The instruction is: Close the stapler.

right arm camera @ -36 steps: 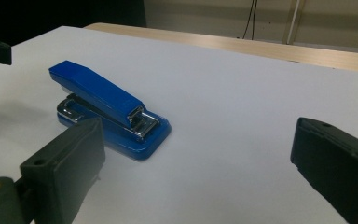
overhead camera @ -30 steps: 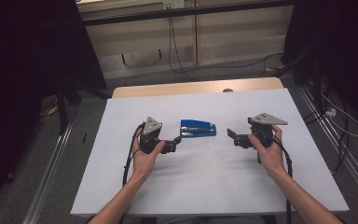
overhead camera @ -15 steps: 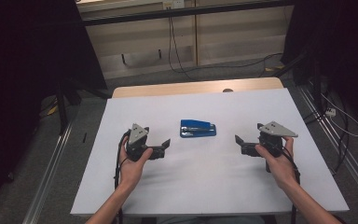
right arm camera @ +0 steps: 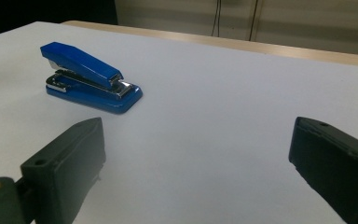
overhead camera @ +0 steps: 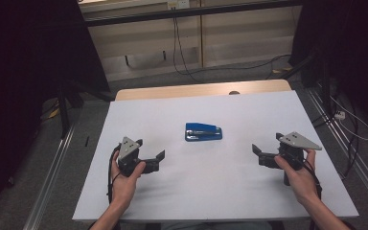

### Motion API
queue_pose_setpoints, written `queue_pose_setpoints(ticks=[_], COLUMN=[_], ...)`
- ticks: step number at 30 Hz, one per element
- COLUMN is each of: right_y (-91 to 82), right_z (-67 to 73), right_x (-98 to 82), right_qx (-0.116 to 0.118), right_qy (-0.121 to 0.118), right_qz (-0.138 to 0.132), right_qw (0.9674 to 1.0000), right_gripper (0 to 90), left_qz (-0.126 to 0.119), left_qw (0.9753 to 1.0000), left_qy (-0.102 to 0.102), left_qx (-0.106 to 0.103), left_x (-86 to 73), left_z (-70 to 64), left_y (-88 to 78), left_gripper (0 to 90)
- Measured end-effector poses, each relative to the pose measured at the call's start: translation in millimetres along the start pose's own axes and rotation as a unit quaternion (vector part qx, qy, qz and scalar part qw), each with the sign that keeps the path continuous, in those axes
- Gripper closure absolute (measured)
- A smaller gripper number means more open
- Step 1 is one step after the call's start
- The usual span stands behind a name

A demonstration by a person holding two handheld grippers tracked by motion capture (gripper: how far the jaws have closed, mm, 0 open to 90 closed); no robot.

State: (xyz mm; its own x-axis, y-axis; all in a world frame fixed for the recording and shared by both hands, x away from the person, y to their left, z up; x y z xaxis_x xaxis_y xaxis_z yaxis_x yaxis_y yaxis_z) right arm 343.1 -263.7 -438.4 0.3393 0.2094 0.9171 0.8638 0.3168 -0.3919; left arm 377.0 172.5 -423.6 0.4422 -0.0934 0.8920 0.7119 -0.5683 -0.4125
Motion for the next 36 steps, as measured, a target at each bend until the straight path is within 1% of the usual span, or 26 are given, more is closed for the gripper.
queue_pose_setpoints(ticks=[3, 4, 5, 7, 9, 11, 13, 15, 17, 19, 21, 23, 26, 29, 31, 33, 34, 36], right_y=[-5.1, -6.3, -7.7, -10.1, -12.1, -14.5, -18.0, -21.7, -25.2, -28.4, -31.4, -35.1, -38.5, -39.1, -39.6, -39.9, -39.2, -37.8], right_z=[-0.9, -0.7, -0.2, 0.5, 0.3, 0.2, 0.6, 1.3, 1.1, 0.8, 1.0, 1.5, 0.8, 1.2, 2.2, 2.9, 3.1, 3.8], right_x=[-2.0, -2.8, -3.6, -5.8, -8.1, -8.5, -8.7, -10.8, -13.7, -16.1, -18.2, -20.8, -23.2, -23.5, -23.0, -22.5, -22.5, -22.2], right_qx=[-0.003, -0.001, 0.001, 0.006, 0.003, -0.001, -0.004, -0.005, -0.008, -0.012, -0.015, -0.016, -0.018, -0.021, -0.014, -0.015, -0.016, -0.015], right_qy=[0.004, 0.004, 0.006, 0.01, 0.01, 0.009, 0.007, 0.007, 0.01, 0.006, 0.004, 0.001, 0.009, 0.003, 0.013, 0.009, 0.006, 0.007], right_qz=[-0.001, -0.001, 0.0, 0.001, 0.002, -0.002, -0.006, -0.007, -0.006, -0.008, -0.006, -0.004, -0.008, -0.014, -0.019, -0.021, -0.022, -0.023], right_qw=[1.0, 1.0, 1.0, 0.9999, 0.9999, 1.0, 0.9999, 0.9999, 0.9999, 0.9999, 0.9999, 0.9999, 0.9998, 0.9997, 0.9996, 0.9996, 0.9996, 0.9996], right_gripper=[3.4, 3.4, 3.4, 3.4, 3.4, 3.4, 3.4, 3.3, 3.3, 3.3, 3.3, 3.3, 3.3, 3.3, 3.2, 3.2, 3.2, 3.2], left_qz=[-0.002, -0.004, 0.0, 0.006, 0.004, 0.003, 0.002, 0.007, 0.009, 0.012, 0.011, 0.017, 0.02, 0.018, 0.026, 0.028, 0.024, 0.025], left_qw=[1.0, 0.9999, 0.9999, 0.9997, 0.9996, 0.9994, 0.9995, 0.9995, 0.9994, 0.9994, 0.9995, 0.9994, 0.9994, 0.9995, 0.9988, 0.9989, 0.9991, 0.9991], left_qy=[-0.003, -0.006, -0.003, -0.001, -0.009, -0.002, 0.001, 0.004, 0.005, 0.008, 0.002, 0.001, 0.003, 0.01, 0.027, 0.019, 0.014, 0.015], left_qx=[0.005, 0.008, 0.01, 0.022, 0.027, 0.035, 0.032, 0.029, 0.032, 0.03, 0.028, 0.03, 0.029, 0.024, 0.031, 0.032, 0.032, 0.031], left_x=[-3.5, -4.7, -6.0, -8.2, -9.5, -11.6, -14.9, -17.8, -20.2, -22.4, -24.9, -28.1, -31.5, -31.8, -33.5, -33.7, -33.5, -33.3], left_z=[3.4, 4.7, 6.4, 9.1, 10.7, 10.8, 10.0, 9.8, 9.3, 9.2, 9.4, 10.5, 9.6, 7.1, 6.3, 6.6, 6.2, 6.1], left_y=[-6.9, -8.6, -10.8, -15.0, -19.8, -24.9, -29.1, -33.2, -36.7, -39.8, -41.8, -44.1, -44.8, -46.1, -45.8, -45.0, -44.6, -45.1], left_gripper=[3.7, 3.6, 3.6, 3.6, 3.7, 3.7, 3.6, 3.7, 3.7, 3.6, 3.7, 3.7, 3.7, 3.7, 3.7, 3.7, 3.7, 3.7])
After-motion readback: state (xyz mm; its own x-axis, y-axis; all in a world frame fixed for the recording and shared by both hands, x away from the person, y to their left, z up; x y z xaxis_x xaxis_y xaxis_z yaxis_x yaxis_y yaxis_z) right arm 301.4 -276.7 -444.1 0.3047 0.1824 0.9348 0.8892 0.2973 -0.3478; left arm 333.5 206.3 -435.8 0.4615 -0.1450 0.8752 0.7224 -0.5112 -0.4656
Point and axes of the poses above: each handheld gripper's, and its own axes: y roughly forward along the jaws, x roughly out of its top, z roughly to its left, the point moved 3 cm from there along y, roughly forward along the jaws, and after that the axes turned 9 degrees about -y, right-handed, at the moved point
